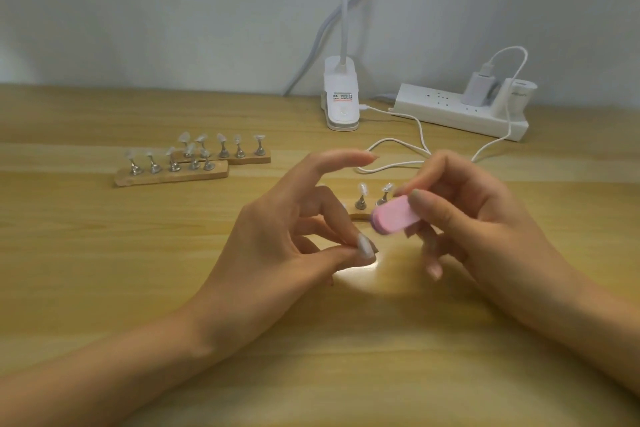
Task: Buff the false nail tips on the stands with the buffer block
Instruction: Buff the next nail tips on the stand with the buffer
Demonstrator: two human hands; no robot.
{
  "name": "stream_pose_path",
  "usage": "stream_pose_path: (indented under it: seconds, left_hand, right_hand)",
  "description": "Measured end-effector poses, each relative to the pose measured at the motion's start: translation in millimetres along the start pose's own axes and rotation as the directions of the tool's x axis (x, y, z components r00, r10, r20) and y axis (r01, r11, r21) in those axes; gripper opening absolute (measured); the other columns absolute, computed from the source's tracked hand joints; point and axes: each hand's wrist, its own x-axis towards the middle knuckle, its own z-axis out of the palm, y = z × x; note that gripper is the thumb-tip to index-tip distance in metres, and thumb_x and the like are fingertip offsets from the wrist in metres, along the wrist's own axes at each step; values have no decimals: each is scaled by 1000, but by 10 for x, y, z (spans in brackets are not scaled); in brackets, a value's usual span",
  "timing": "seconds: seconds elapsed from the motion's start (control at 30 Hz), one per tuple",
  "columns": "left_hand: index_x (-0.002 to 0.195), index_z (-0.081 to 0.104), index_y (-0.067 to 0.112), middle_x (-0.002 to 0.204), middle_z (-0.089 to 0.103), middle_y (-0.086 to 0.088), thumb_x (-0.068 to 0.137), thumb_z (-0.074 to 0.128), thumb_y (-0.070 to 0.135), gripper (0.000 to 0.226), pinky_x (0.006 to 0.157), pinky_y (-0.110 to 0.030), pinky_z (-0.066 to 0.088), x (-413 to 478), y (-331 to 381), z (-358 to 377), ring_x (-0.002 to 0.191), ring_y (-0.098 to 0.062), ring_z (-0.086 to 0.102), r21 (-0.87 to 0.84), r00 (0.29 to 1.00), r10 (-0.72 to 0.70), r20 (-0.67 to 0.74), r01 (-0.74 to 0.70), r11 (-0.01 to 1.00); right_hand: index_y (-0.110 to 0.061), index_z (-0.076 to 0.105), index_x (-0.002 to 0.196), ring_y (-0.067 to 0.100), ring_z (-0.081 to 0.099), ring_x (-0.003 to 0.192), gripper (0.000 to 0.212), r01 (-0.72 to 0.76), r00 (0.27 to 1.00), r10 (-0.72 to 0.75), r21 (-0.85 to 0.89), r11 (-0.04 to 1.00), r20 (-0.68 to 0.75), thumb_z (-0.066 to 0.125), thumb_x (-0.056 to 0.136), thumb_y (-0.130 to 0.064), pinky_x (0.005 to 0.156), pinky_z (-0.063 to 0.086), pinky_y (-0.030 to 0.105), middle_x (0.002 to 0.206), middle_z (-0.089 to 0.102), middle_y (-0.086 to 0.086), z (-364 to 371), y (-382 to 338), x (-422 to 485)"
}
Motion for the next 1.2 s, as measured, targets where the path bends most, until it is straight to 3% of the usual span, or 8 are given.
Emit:
stream_pose_path:
  seconds: [0.1,0.2,0.3,0.43,0.6,0.83,0.97,1.2]
  left_hand:
    - [132,54,42,72,66,4,73,81,6,74,53,-21,50,-5,-3,0,69,-12,70,23,1000,11,-8,-11,1000]
    - [131,53,44,73,68,3,72,82,9,74,54,-18,48,-3,9,9,74,-16,73,38,1000,4,-16,-3,999]
    - [132,52,45,72,67,3,73,82,12,74,52,-17,46,-4,18,16,68,-11,70,43,1000,14,-25,-12,999]
    - [135,49,47,72,69,4,73,82,13,78,49,-17,46,-11,28,27,68,-10,70,65,999,23,-27,-21,998]
    - [138,46,46,72,70,4,75,81,16,78,50,-18,48,-27,20,27,68,-9,70,70,999,53,10,-53,996]
    - [146,41,25,90,71,-7,79,79,6,79,78,-30,60,165,43,-163,91,-25,75,-89,985,150,-88,-158,983]
    - [142,42,18,88,73,-2,80,78,12,72,93,-30,56,362,62,-323,100,-16,73,40,967,195,-165,-191,981]
    - [149,34,24,84,75,17,82,78,17,80,100,-8,36,388,-98,-196,113,4,60,397,984,155,89,-178,900]
  right_hand:
    - [-14,61,84,6,57,55,14,18,994,-13,-43,999,110,67,94,-21,42,49,23,80,70,-3,26,3,-1]
    - [-18,63,82,6,58,58,14,7,1000,-7,-59,998,-10,73,90,-23,42,48,22,79,69,-2,-7,11,5]
    - [-12,62,86,4,59,57,13,50,993,-41,-80,995,111,68,94,-19,41,49,24,79,69,-6,33,-2,-4]
    - [-13,61,82,6,58,59,18,18,999,-21,-94,995,-35,72,89,-26,43,49,23,79,69,0,-48,-11,2]
    - [-14,61,84,6,62,58,16,60,997,-54,-119,991,49,71,92,-24,42,50,23,81,70,-1,-7,8,9]
    - [-19,63,86,10,55,59,32,43,996,-44,-8,999,-82,78,80,-46,45,49,23,84,70,1,-200,-11,-20]
    - [-24,65,81,11,51,59,39,1,987,6,46,999,-163,85,69,-55,44,45,21,84,69,3,-174,50,17]
    - [-24,66,79,10,49,57,44,-33,981,52,102,994,-189,89,60,-57,44,44,21,82,67,6,-171,69,44]
